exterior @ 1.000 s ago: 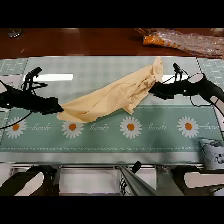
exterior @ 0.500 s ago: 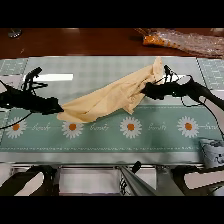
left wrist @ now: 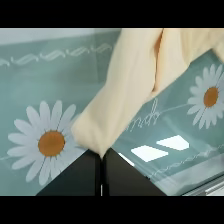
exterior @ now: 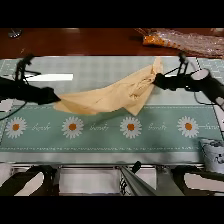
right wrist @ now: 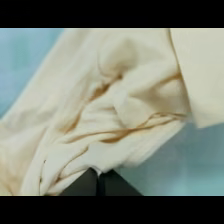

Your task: Fold the shirts.

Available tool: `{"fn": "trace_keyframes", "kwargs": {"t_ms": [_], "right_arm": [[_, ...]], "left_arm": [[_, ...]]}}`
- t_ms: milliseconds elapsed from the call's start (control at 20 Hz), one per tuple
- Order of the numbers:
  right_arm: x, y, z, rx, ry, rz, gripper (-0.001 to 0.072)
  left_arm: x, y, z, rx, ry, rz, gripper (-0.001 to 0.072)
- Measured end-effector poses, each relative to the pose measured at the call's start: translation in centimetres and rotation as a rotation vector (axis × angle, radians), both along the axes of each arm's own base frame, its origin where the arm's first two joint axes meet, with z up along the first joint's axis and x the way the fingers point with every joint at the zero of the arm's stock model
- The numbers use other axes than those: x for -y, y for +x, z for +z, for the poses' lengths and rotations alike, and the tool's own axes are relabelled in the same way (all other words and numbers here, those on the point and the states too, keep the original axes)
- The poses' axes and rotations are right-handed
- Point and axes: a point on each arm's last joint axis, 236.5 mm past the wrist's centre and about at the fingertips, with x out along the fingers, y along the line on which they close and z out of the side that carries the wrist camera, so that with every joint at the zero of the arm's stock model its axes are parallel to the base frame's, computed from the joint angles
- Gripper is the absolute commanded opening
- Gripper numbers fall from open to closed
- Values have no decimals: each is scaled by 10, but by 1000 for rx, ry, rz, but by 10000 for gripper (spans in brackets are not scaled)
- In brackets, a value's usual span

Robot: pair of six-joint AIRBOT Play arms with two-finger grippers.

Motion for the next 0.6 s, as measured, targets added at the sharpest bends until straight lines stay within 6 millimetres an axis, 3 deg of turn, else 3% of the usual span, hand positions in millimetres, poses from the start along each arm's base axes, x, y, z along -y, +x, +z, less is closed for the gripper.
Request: {"fn": "trace_keyframes", "kwargs": {"t_ms": [100, 200, 300, 400, 450, 550, 600], "right_arm": [[13, 7, 69, 154, -20, -9, 16], [25, 7, 152, 328, -46, -17, 16], [31, -5, 244, 517, -74, -19, 16], [36, -32, 342, 723, -111, -29, 15], [38, -48, 381, 809, -138, -37, 16], [45, -85, 448, 944, -200, -68, 16], [49, -101, 468, 980, -230, -86, 15]], "left_arm": [[7, 27, 59, 158, -67, 28, 18], [14, 53, 141, 371, -161, 68, 18], [11, 68, 236, 630, -242, 124, 18], [-1, 66, 330, 890, -300, 193, 18], [-11, 58, 373, 1015, -325, 235, 18], [-32, 37, 437, 1212, -344, 312, 18], [-42, 25, 459, 1285, -335, 344, 18]]}}
